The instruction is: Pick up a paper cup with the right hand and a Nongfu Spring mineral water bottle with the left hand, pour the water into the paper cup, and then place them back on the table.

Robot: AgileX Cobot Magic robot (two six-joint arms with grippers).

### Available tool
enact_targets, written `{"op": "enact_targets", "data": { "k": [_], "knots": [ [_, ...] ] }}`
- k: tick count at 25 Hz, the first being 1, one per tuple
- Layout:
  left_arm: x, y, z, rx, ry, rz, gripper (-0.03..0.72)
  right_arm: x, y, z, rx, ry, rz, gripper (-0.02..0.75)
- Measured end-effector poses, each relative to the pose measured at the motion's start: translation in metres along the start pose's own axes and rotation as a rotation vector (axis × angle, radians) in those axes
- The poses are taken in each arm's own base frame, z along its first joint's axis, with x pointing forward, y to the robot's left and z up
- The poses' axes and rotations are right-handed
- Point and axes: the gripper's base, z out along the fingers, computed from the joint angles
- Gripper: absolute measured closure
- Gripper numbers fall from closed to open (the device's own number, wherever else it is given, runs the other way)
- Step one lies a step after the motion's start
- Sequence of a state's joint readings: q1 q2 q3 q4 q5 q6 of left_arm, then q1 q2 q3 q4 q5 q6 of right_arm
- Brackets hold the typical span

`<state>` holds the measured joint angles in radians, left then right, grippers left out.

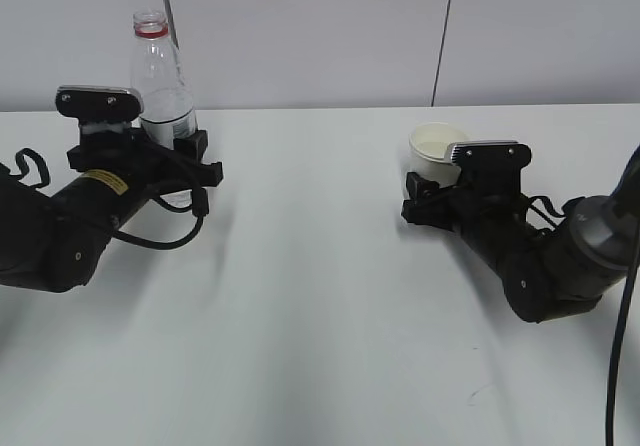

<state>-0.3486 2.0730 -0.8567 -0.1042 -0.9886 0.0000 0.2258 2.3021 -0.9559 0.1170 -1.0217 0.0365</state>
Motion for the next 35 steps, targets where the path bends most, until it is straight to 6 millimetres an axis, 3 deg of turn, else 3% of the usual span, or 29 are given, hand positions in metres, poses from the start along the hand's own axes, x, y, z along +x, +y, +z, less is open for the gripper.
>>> {"op": "enact_targets", "data": {
  "k": [16, 28, 35],
  "knots": [
    [0.0, 0.0, 0.0, 0.0, 0.0, 0.0, 0.284, 0.009, -0.003, -0.017, 0.005, 0.043, -0.006, 0.153],
    [0.0, 0.0, 0.0, -0.003, 0.001, -0.002, 0.284, -0.009, -0.004, -0.063, -0.01, 0.034, -0.018, 0.153],
    [0.013, 0.001, 0.002, -0.009, 0.01, -0.001, 0.284, -0.015, -0.006, -0.094, -0.016, 0.024, -0.024, 0.153]
  ]
}}
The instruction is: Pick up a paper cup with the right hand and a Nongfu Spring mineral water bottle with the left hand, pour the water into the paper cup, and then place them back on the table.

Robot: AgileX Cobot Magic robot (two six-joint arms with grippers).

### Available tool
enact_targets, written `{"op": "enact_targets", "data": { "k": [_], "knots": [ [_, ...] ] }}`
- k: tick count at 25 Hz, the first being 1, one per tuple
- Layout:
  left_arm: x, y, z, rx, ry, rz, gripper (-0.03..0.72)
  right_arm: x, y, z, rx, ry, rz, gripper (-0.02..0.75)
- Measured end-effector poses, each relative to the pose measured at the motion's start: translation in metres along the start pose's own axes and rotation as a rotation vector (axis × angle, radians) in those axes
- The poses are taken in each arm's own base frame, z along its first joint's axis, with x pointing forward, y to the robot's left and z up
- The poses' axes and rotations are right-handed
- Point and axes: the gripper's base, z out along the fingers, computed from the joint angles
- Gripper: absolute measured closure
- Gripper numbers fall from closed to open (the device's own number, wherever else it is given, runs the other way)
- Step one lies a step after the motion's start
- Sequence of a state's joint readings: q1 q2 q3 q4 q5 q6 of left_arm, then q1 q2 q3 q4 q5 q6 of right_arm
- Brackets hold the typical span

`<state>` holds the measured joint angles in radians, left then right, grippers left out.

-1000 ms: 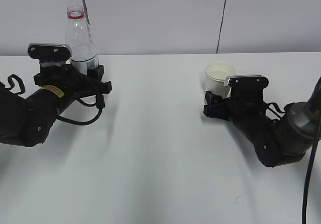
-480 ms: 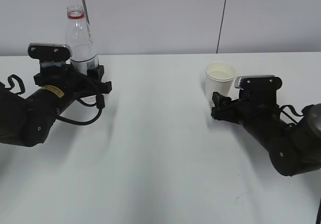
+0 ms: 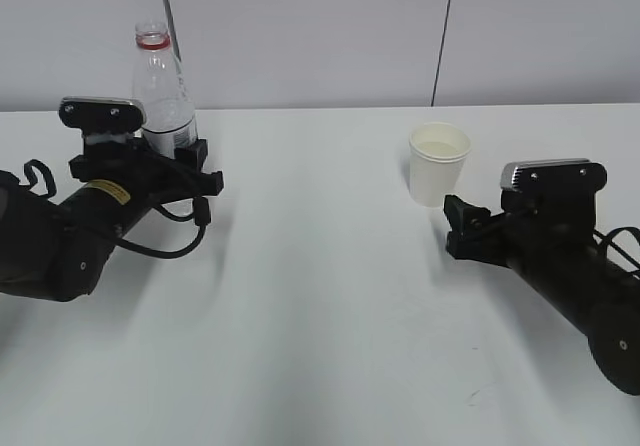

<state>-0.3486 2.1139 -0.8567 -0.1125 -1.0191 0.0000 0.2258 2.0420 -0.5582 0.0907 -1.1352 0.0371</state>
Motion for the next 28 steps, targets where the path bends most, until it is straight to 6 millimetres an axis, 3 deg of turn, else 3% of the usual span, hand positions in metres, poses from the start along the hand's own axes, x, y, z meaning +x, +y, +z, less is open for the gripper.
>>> {"op": "enact_targets", "data": {
  "k": [8, 19, 28],
  "knots": [
    [0.011, 0.001, 0.002, -0.003, 0.008, 0.003, 0.285, -0.007, -0.001, -0.016, -0.003, -0.01, 0.001, 0.153],
    [0.011, 0.001, 0.002, -0.003, 0.007, 0.003, 0.285, -0.008, -0.001, -0.017, -0.003, -0.012, 0.001, 0.153],
    [0.007, 0.001, 0.003, -0.003, -0.03, 0.002, 0.167, -0.008, -0.001, -0.017, -0.003, -0.01, 0.001, 0.153]
  ]
}}
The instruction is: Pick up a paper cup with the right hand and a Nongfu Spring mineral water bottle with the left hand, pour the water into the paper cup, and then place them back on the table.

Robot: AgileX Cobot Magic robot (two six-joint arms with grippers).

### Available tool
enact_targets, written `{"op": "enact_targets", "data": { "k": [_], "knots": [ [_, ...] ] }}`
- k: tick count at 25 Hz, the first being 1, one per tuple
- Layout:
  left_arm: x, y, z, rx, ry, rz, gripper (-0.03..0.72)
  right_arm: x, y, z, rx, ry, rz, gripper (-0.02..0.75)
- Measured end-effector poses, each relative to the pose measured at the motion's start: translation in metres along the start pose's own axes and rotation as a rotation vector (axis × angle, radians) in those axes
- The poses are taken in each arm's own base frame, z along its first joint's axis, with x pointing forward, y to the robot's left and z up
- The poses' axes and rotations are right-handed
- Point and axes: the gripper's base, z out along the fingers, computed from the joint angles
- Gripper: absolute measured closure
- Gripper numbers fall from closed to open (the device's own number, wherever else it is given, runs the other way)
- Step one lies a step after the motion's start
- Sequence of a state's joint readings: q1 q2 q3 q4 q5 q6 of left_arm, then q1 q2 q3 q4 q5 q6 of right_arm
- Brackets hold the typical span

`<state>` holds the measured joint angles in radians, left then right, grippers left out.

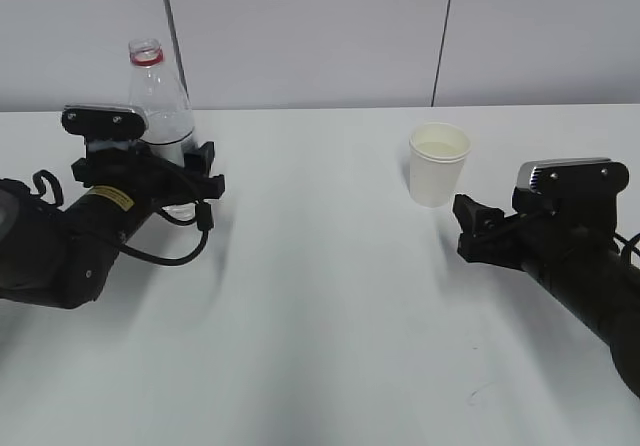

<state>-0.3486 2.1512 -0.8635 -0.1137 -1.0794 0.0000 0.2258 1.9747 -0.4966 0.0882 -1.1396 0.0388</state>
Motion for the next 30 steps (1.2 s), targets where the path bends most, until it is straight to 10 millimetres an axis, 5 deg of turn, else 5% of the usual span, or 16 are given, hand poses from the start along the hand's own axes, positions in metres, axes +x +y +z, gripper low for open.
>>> {"op": "enact_targets", "data": {
  "k": [9, 30],
  "knots": [
    [-0.01, 0.0, -0.003, 0.001, -0.021, -0.002, 0.16, 0.0, -0.001, -0.014, 0.001, 0.014, -0.001, 0.153],
    [-0.08, -0.003, -0.036, 0.024, -0.106, 0.019, 0.16, -0.058, 0.003, -0.037, -0.026, -0.137, 0.031, 0.153]
  ]
}}
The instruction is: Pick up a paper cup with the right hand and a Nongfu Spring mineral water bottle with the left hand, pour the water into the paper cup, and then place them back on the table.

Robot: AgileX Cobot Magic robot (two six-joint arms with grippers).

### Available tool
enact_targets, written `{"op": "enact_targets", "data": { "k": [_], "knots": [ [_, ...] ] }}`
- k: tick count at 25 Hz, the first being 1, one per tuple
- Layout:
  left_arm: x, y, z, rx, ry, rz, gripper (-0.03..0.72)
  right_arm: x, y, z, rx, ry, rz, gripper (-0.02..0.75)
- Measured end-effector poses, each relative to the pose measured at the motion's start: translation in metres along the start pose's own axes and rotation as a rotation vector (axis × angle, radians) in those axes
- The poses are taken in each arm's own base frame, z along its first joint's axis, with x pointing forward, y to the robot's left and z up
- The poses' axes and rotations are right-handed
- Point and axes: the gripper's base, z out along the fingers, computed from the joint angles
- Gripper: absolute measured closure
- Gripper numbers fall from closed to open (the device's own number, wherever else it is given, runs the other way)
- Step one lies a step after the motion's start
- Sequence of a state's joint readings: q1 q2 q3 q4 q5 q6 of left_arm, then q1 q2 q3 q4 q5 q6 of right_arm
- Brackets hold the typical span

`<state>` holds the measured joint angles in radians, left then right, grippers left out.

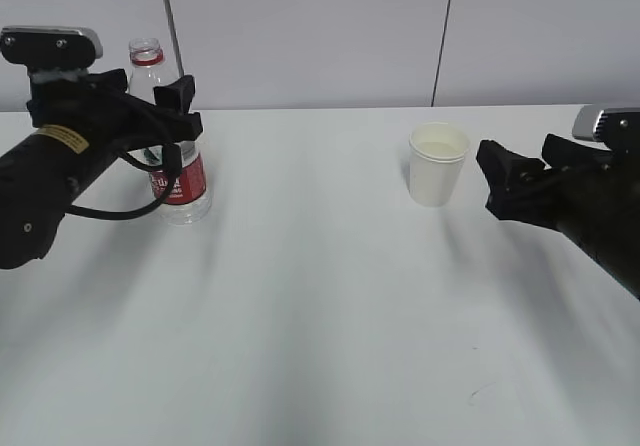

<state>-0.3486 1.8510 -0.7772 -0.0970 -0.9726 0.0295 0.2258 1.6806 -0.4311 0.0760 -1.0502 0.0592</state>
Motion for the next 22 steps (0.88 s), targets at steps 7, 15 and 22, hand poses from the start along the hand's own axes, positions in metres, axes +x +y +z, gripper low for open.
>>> {"op": "enact_targets", "data": {
  "k": [7, 15, 22],
  "knots": [
    [-0.028, 0.0, -0.008, -0.002, -0.03, 0.028, 0.16, -0.022, 0.006, 0.017, -0.031, 0.018, -0.01, 0.153],
    [-0.053, 0.002, -0.017, -0.023, -0.046, 0.021, 0.16, -0.054, 0.013, 0.044, -0.049, 0.081, -0.026, 0.153],
    [-0.087, 0.006, -0.011, -0.044, 0.067, 0.03, 0.16, -0.087, 0.019, 0.067, -0.046, 0.25, -0.044, 0.153]
  ]
}}
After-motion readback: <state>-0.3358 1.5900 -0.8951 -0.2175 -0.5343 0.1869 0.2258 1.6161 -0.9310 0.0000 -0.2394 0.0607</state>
